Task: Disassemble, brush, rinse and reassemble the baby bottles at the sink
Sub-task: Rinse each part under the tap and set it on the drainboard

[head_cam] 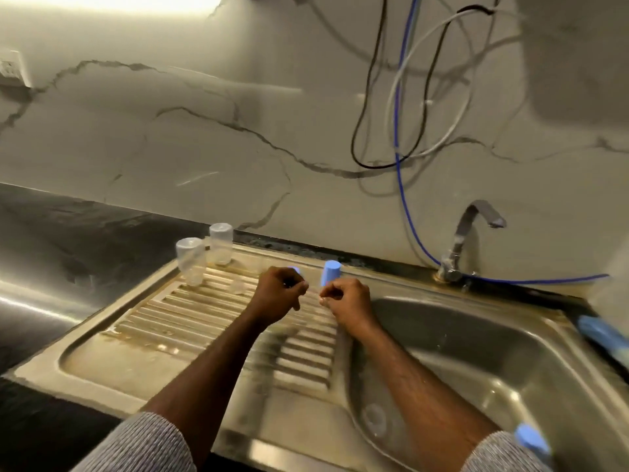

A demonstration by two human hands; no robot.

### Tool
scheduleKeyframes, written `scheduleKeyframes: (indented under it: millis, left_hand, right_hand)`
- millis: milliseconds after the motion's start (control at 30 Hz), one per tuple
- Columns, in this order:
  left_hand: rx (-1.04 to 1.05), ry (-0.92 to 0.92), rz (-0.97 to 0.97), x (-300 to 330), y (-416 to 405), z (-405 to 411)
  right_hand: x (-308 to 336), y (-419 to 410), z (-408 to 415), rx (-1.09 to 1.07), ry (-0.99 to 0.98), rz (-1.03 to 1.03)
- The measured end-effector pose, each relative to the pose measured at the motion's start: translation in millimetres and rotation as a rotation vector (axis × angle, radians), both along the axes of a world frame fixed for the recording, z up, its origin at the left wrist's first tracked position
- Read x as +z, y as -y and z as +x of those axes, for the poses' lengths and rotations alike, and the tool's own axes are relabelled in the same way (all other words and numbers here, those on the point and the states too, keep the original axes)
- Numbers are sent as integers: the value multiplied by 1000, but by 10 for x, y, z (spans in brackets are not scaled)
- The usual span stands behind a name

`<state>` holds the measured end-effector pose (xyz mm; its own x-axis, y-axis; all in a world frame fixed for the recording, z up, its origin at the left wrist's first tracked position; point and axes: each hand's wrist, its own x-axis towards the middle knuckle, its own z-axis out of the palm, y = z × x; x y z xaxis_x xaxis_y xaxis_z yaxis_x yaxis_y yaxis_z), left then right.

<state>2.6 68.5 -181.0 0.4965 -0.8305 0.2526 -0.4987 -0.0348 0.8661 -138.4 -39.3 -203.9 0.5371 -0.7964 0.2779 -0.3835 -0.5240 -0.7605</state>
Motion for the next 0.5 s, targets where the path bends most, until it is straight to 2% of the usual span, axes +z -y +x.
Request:
scheduleKeyframes:
  millis: [200,367,500]
  left_hand:
    - [-246,32,17,-170,739,-1115]
    - [-471,43,262,-632,1108,-2040]
    - [-612,93,373,-872,1237,-2294]
  right_hand:
    - [-132,433,-1587,-142,-121,77]
    - [-507,573,-2713,-253,-313,99]
    - [-672,591,-3037,-187,-541,224]
